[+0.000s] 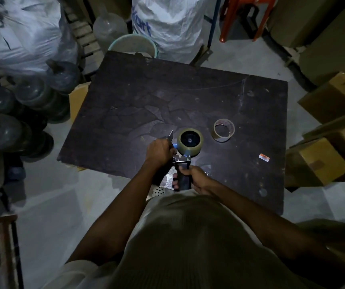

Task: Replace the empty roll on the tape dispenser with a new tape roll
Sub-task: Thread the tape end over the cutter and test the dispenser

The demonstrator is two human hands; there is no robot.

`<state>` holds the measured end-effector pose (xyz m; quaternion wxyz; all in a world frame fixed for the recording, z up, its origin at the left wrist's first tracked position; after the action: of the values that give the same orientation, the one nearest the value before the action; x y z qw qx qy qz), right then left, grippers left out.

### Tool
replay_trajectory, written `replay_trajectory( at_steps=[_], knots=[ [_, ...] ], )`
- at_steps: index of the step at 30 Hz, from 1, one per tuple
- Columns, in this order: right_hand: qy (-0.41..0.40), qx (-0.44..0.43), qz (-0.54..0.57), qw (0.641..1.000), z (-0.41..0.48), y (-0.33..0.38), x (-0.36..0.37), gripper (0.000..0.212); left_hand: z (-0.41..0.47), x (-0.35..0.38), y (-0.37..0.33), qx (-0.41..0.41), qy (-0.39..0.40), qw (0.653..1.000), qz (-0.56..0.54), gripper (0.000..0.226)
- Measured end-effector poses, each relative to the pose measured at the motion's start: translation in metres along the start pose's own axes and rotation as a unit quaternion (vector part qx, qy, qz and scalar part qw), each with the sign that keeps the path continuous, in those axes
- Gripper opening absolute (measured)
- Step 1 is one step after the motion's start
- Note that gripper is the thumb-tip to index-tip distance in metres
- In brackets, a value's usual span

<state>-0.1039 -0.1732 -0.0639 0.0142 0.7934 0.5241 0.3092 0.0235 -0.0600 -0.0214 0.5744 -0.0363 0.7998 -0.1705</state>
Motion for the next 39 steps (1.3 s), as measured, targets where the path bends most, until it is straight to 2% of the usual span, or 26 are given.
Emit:
replay_trajectory(
  at_steps=[4,7,15,19,29,39],
  knots=[
    [-0.049,-0.101,-0.086,0.990,-0.006,0.030,-0.008,0.017,0.003,-0.005,0.011,0.003,-0.012,0.996,-0.085,0.019],
    [-0.071,-0.128,-0.129,0.981,-0.010,0.039,-0.016,0.021,-0.001,-0.007,0.013,-0.004,-0.018,0.993,-0.119,0.017],
    [-0.118,-0.157,-0.137,0.971,-0.010,0.044,-0.022,0.028,-0.021,0.003,0.013,0.037,-0.069,0.990,-0.114,0.021],
    [-0.145,-0.171,-0.095,0.970,-0.011,0.057,-0.024,0.021,-0.027,0.004,0.015,0.035,-0.091,0.987,-0.129,0.023],
    [-0.143,-0.183,-0.082,0.969,-0.018,0.060,-0.033,0.017,-0.024,0.008,0.026,-0.007,-0.053,0.988,-0.145,0.022],
    [-0.145,-0.186,-0.062,0.970,-0.016,0.061,-0.038,0.018,-0.042,0.022,0.027,-0.003,0.014,0.991,-0.130,0.023]
  ],
)
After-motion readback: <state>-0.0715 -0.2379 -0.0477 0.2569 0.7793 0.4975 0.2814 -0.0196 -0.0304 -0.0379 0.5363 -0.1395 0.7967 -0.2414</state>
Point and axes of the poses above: each hand's wrist, its own z-axis towards the middle knuckle, its own x-axis out of the palm, y = z × x, the point moved 6 cm from there along z, towards the middle knuckle
